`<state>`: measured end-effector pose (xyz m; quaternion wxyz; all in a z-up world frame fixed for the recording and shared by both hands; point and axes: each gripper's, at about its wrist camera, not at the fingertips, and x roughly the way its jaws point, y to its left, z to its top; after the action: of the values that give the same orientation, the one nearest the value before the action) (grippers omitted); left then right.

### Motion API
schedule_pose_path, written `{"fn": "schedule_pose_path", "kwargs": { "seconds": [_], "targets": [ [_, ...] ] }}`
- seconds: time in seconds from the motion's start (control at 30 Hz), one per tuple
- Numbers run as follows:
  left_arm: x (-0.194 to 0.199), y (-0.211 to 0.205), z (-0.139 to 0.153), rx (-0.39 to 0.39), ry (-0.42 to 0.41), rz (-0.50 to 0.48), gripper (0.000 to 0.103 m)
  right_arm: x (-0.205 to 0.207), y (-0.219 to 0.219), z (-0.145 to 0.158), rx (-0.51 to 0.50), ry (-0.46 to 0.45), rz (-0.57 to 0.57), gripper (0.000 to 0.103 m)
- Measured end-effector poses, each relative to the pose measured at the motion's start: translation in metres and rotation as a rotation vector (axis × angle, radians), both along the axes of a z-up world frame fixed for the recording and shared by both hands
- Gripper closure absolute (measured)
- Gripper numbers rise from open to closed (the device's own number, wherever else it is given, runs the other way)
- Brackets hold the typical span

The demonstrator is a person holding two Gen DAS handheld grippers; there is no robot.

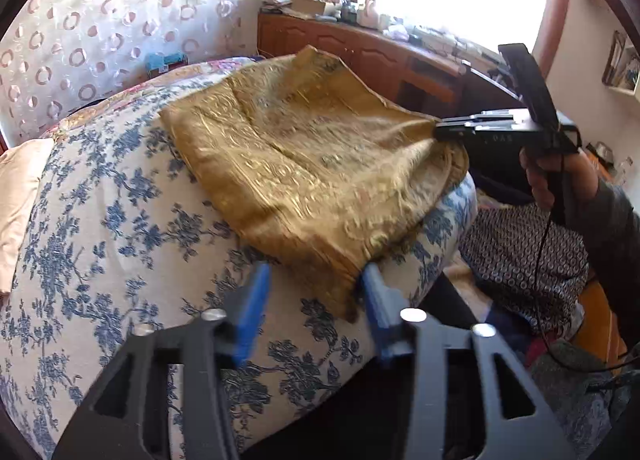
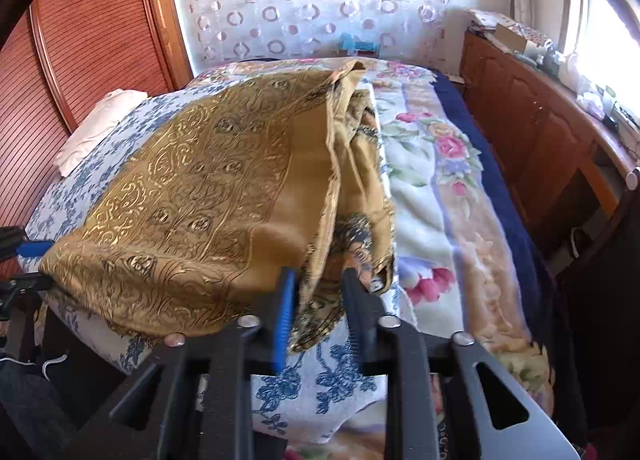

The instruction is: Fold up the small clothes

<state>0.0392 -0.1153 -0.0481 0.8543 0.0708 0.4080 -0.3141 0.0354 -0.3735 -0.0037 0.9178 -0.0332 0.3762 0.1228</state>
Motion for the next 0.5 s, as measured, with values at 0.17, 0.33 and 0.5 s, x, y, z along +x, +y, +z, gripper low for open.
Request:
{"fn": "schedule_pose_path", "kwargs": {
  "seconds": [0.17, 0.33, 0.5],
  "targets": [
    [0.012, 0.014, 0.007, -0.026, 0.009, 0.020, 0.022, 0.004, -0.005, 0.004, 0.038, -0.023, -0.012, 0.067],
    [0.025, 0.021, 0.004, -0.016, 0.003, 0.052, 0.022, 0.007, 0.001, -0.005, 0.072, 0.007, 0.005, 0.067],
    [0.038, 0.022, -0.004, -0.019, 0.016, 0.078, 0.022, 0.010, 0.010, -0.022, 0.043, 0.043, 0.058, 0.099]
  ]
}}
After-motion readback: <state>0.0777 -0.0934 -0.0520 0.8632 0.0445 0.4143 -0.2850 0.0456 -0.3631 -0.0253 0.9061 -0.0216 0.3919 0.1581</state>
